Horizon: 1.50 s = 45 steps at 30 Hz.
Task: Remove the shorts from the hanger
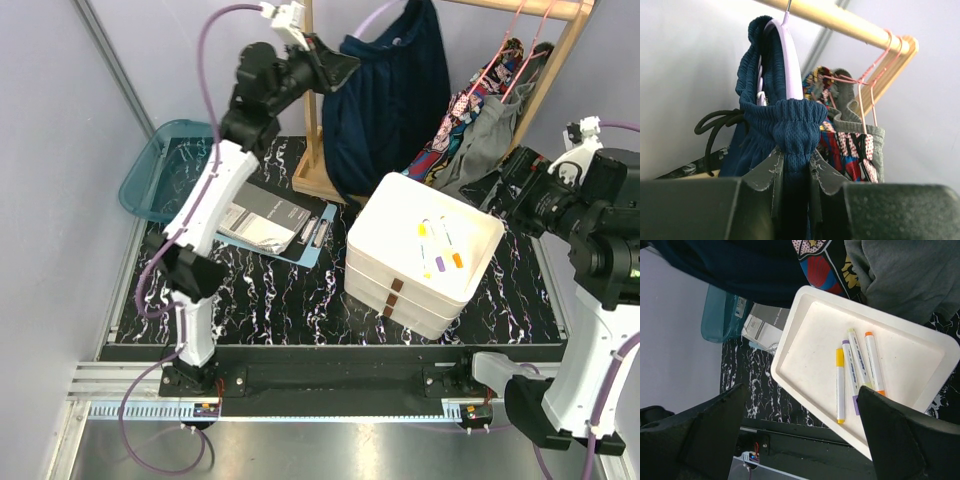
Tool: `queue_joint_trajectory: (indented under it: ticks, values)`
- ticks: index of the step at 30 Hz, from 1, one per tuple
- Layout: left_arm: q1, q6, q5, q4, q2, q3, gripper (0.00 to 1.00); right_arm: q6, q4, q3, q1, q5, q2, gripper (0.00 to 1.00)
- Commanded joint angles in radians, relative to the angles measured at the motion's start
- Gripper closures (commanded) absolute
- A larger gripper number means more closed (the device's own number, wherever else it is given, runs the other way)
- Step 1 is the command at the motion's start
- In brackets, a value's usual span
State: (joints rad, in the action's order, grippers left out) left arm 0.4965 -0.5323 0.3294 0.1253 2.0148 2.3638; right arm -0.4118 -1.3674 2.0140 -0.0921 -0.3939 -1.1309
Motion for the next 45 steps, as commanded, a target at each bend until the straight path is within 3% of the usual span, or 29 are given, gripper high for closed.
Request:
queue_joint_trajectory:
  ticks: [1, 4, 6, 8, 11, 15, 18, 24, 31, 37, 45]
  values:
    - [-0.07, -0.02, 0.031, -0.139, -0.249, -0.087, 1.0, 0.057, 0.018, -0.001, -0.001, -0.048, -0.049, 0.0]
    - [-0.113, -0.026, 0.049, -0.048, -0.33, -0.126, 1.0, 0.064, 0.022, 0.06, 0.015, -0.068, -0.11, 0.0]
    - [-0.142, -0.028, 0.053, -0.044, -0.422, -0.228, 1.0, 0.053, 0.042, 0.083, 0.086, -0.05, -0.157, 0.0]
    - [-0.16, -0.041, 0.065, -0.052, -0.514, -0.338, 1.0, 0.033, 0.042, 0.143, 0.263, 0.062, -0.222, 0.0]
    - [-0.188, -0.037, 0.079, -0.029, -0.617, -0.441, 1.0, -0.004, 0.059, 0.235, 0.423, 0.116, -0.314, 0.0]
    - [-0.196, -0.017, 0.05, 0.022, -0.744, -0.569, 1.0, -0.028, 0.125, 0.327, 0.529, 0.119, -0.404, 0.0]
    - [-0.194, -0.04, 0.053, 0.039, -0.833, -0.659, 1.0, -0.015, 0.126, 0.484, 0.613, 0.132, -0.498, 0.0]
    - [-0.196, -0.055, 0.069, 0.193, -0.956, -0.713, 1.0, -0.056, 0.204, 0.683, 0.666, 0.107, -0.632, 0.02]
    - [-0.196, -0.184, 0.236, 0.203, -1.062, -0.833, 1.0, -0.087, 0.476, 0.663, 0.746, 0.125, -0.667, 0.15]
    - [-0.196, -0.21, 0.368, 0.241, -1.093, -0.877, 1.0, -0.047, 0.525, 0.67, 0.792, 0.202, -0.731, 0.25]
    - [-0.196, -0.206, 0.381, 0.266, -1.108, -0.856, 1.0, 0.033, 0.518, 0.632, 0.839, 0.262, -0.774, 0.43]
